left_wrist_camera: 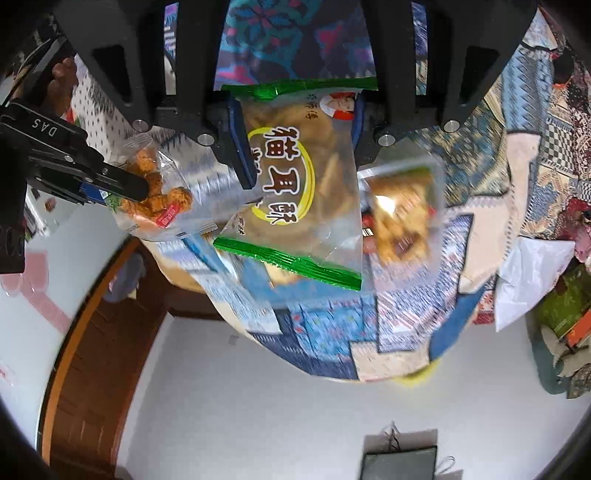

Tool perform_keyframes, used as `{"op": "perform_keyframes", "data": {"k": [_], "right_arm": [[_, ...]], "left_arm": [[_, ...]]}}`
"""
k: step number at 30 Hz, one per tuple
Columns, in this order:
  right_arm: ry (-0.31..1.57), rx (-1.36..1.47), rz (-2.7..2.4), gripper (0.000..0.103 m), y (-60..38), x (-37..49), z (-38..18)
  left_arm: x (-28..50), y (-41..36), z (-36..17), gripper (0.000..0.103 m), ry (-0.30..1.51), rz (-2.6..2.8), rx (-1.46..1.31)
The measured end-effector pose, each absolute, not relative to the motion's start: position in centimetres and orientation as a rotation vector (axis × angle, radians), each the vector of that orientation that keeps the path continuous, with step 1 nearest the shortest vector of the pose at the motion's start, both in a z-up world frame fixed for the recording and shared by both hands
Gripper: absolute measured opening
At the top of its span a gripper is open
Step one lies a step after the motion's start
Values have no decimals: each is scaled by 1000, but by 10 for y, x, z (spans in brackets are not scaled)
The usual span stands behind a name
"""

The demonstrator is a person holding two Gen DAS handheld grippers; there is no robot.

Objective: Organize snacks
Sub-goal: 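Lower the meat-floss bag and biscuit bag into the clear box, opening both grippers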

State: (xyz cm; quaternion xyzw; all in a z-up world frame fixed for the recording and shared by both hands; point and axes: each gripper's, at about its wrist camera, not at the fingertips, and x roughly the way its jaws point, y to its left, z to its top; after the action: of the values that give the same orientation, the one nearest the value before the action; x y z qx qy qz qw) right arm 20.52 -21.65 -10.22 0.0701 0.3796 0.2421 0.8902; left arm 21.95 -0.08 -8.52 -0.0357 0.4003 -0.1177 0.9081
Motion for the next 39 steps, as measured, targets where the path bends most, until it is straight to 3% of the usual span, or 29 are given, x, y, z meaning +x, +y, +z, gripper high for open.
{"op": "perform_keyframes", "data": {"k": [14,26,28,32,35,39], "right_arm": [[706,117,505,31,-178,269,-83],[795,32,469,32,-155,299,-129],[789,15,470,36,-155,297,-126],[781,6,459,39,-156,294,-117],[755,11,466,50,-158,289,-105],[709,22,466,52,-165,275,-82]], "left_arm": [[289,14,-78,45,805,-171,-87],[325,14,-118,46,869,-141,-80],[324,14,-117,48,868,-138,-70],[317,14,-110,65,850,-145,-84],[303,13,-95,66,807,-148,-75],[277,16,-69,66,746,-137,-72]]}}
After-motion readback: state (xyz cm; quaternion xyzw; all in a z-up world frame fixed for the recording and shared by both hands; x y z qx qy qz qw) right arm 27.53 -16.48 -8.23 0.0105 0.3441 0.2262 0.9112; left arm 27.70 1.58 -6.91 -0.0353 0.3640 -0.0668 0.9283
